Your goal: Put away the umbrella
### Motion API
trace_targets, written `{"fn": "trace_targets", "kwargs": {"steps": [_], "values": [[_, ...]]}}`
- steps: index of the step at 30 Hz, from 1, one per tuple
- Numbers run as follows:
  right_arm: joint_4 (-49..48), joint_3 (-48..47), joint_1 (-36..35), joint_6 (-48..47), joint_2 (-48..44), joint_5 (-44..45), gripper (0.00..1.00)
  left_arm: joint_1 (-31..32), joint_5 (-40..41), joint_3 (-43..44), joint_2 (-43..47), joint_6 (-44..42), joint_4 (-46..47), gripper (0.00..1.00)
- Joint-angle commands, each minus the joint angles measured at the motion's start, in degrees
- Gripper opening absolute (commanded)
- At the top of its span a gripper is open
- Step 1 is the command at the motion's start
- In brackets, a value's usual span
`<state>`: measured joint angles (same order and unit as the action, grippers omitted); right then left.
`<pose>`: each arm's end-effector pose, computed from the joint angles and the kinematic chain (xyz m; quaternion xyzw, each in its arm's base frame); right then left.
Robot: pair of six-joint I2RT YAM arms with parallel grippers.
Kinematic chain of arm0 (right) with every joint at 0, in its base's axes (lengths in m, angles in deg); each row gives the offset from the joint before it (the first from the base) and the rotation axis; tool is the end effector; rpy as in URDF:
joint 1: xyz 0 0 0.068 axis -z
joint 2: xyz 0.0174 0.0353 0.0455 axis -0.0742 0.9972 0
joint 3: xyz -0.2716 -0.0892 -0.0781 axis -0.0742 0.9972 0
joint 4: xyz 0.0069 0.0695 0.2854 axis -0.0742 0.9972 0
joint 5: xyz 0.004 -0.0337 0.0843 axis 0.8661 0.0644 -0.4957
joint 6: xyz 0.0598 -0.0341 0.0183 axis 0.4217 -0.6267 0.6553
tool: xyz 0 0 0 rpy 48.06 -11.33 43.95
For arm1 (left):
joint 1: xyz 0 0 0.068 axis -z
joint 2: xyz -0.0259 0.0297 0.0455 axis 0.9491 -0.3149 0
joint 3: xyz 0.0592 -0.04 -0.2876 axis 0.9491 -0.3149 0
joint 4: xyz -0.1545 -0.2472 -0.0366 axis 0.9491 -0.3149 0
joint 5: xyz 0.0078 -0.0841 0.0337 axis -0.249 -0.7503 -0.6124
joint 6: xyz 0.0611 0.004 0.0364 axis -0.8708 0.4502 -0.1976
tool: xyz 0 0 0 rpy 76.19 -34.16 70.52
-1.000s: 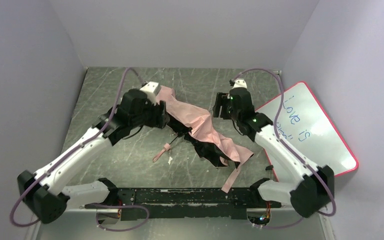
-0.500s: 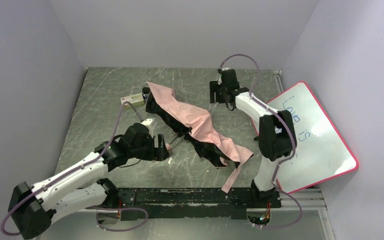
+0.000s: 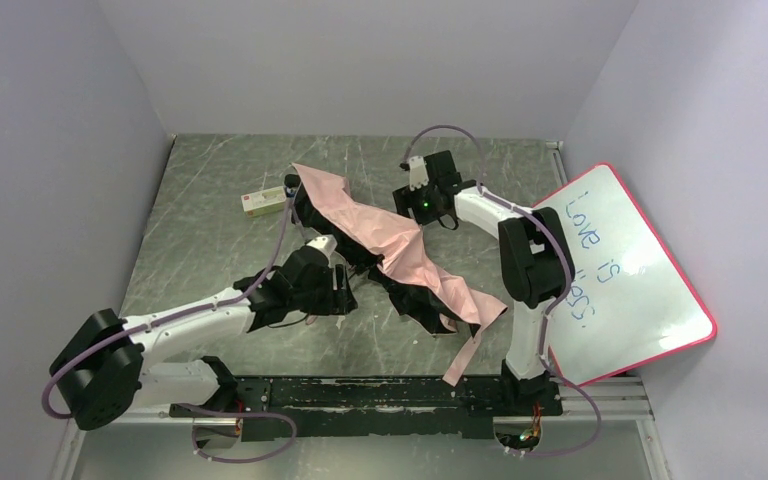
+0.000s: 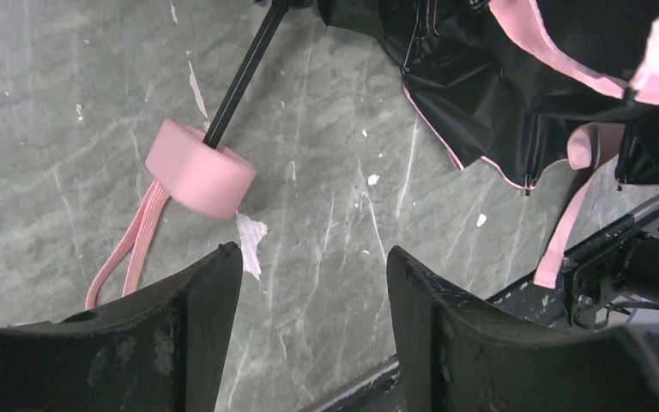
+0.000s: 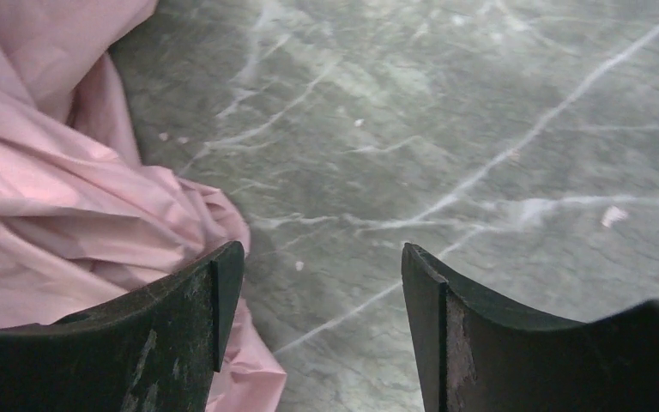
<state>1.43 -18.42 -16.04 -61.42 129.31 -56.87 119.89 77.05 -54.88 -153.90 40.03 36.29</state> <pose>0.4426 0.1807 0.1619 -0.2514 0.9033 0.1713 0.3024 0.1817 -0.2011 0.1827 0.0311 0.9224 -0.2683 0.2762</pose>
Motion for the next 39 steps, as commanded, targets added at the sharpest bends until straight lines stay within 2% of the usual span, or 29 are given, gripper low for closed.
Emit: {"fn": "trace_targets", "kwargs": {"steps": [1, 3, 6, 10, 15, 17, 19, 20, 23, 27, 31, 39], "values": [[0.8, 1.3, -2.2, -2.5, -0.9, -1.8, 0.71, 0.3, 2.7, 0.4, -2.3, -1.1, 5.8, 0.64], [0.6, 2.3, -2.6, -2.3, -1.4, -2.2, 0.71, 0.2, 4.3, 1.2, -3.7, -2.1, 5.3, 0.61], [0.2, 3.5, -3.0, -2.2, -2.2, -2.2, 0.71, 0.2, 5.5, 2.9, -4.8, -3.9, 3.7, 0.51], [0.5, 3.8, -3.0, -1.8, -2.4, -2.3, 0.71, 0.3, 4.2, 3.0, -1.8, -5.5, 1.3, 0.50], [-0.1, 4.3, -3.0, 0.3, -3.2, 0.9, 0.71, 0.3, 5.3, 2.4, 8.3, -4.3, -9.0, 0.49], [-0.3, 4.4, -3.0, 1.1, -3.6, 2.0, 0.71, 0.2, 7.6, 1.4, 13.7, -1.9, -14.0, 0.36], [-0.3, 4.3, -3.1, 1.5, -3.8, 2.8, 0.70, 0.3, 10.3, 0.1, 16.6, 2.9, -19.9, 0.08], [-0.3, 4.2, -3.1, 1.7, -3.9, 3.4, 0.69, 0.2, 10.9, -1.0, 17.6, 4.7, -21.4, 0.05], [-0.1, 3.9, -3.0, 2.2, -3.8, 5.3, 0.68, 0.3, 10.3, -4.8, 17.9, 7.9, -20.5, 0.05], [0.8, 2.6, -3.3, 1.9, -2.8, 6.8, 0.66, 0.2, 9.5, -6.3, 12.9, 8.9, -16.3, 0.05], [1.2, 1.5, -4.3, 0.3, -1.8, 5.9, 0.65, 0.2, 10.3, -4.6, 5.8, 7.2, -12.6, 0.05], [2.2, 2.2, -7.2, -3.9, -1.4, -1.2, 0.65, 0.0, 15.2, 0.0, -3.6, 3.4, -7.9, 0.05]]}}
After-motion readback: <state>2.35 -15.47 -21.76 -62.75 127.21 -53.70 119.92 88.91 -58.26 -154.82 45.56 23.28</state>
